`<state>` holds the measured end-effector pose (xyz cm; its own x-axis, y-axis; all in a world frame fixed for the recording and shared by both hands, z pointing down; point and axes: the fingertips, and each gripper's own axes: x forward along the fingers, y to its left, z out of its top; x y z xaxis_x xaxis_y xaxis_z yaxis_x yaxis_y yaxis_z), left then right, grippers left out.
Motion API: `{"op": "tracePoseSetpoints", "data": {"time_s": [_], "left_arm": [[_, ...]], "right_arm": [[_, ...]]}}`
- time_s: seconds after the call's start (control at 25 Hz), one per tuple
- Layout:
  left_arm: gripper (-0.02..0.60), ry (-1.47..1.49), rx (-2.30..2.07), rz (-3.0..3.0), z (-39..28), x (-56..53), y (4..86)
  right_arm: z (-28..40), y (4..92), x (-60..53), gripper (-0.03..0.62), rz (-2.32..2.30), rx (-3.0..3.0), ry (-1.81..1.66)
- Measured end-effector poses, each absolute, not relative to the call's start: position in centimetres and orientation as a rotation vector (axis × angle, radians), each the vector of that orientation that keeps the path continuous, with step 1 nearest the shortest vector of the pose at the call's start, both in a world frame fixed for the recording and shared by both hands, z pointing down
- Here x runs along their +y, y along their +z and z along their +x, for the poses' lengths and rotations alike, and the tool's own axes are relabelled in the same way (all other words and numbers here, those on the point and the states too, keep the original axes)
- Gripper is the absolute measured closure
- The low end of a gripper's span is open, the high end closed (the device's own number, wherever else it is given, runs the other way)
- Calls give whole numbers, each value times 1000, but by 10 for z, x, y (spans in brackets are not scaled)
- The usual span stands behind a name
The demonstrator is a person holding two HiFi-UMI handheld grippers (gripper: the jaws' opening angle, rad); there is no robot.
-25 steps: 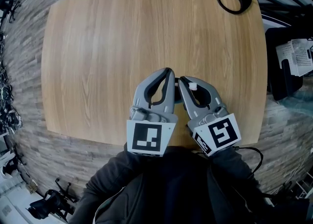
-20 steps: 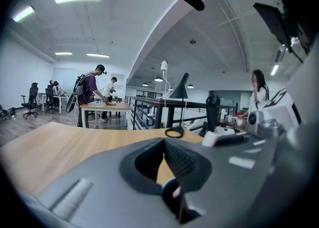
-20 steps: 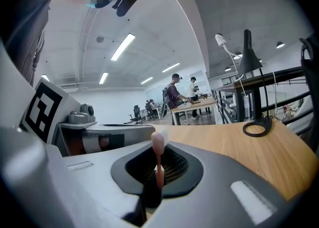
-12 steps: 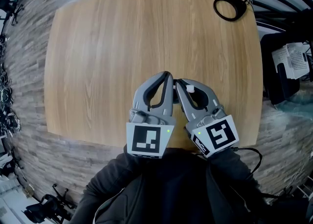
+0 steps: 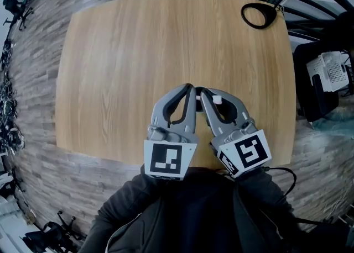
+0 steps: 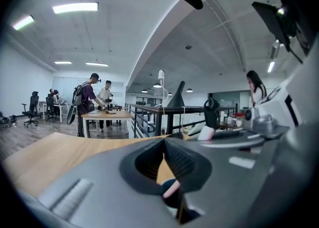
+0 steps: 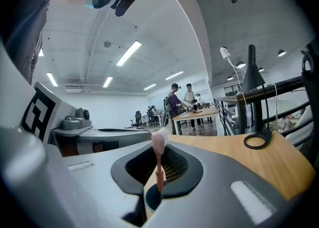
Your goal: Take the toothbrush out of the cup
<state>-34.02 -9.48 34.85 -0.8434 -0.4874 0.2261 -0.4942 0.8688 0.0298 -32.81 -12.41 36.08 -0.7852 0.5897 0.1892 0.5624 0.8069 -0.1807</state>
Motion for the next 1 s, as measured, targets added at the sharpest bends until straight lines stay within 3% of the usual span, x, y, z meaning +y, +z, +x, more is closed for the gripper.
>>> {"op": "tracePoseSetpoints", "data": {"time_s": [1.0], "left_arm": [[574,147,-2976,697,-256,-102,289]], "right_arm": [[-254,291,-135,588,-1000,-2915,123]]}}
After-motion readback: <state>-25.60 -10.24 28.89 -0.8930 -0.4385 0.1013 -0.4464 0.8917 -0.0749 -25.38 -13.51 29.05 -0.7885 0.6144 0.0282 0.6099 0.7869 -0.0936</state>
